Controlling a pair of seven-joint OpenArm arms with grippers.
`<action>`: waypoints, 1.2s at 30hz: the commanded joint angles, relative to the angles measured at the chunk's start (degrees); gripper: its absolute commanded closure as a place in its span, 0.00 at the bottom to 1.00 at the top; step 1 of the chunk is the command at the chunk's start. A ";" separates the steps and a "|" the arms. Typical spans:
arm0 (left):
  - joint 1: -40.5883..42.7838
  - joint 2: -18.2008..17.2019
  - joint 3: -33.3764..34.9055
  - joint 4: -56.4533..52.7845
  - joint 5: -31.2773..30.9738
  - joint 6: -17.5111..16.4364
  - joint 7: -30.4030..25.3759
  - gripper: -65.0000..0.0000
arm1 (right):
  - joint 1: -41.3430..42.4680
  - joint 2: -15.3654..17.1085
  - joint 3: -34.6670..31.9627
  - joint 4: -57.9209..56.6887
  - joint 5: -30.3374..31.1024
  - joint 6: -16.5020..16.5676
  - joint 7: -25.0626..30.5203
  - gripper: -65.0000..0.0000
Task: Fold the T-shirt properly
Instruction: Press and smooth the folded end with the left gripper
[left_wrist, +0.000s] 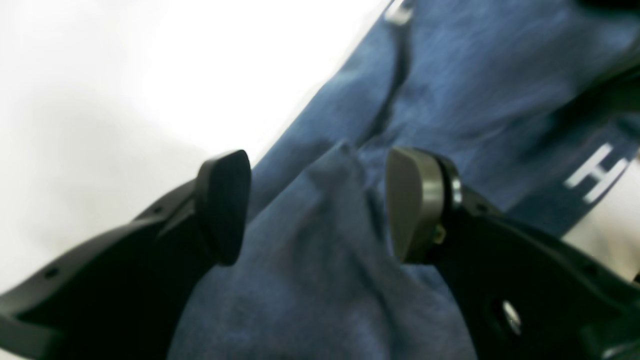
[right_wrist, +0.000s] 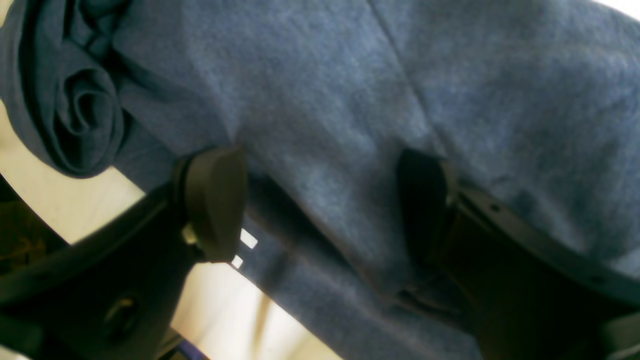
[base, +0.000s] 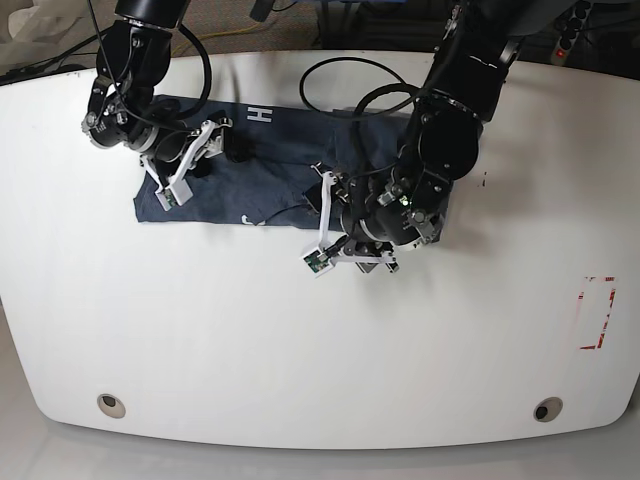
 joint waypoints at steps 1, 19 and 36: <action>-1.08 0.56 0.11 -1.18 -0.36 0.00 -0.56 0.39 | 0.65 0.53 0.14 0.90 0.96 0.10 0.88 0.30; -1.17 0.56 0.28 -7.42 -0.45 -0.09 -3.38 0.91 | 1.53 0.62 0.49 -3.67 1.04 0.10 0.88 0.30; -4.34 3.38 -1.83 -6.63 -0.36 1.93 -4.87 0.97 | 2.23 0.62 0.49 -3.67 1.04 0.10 0.88 0.30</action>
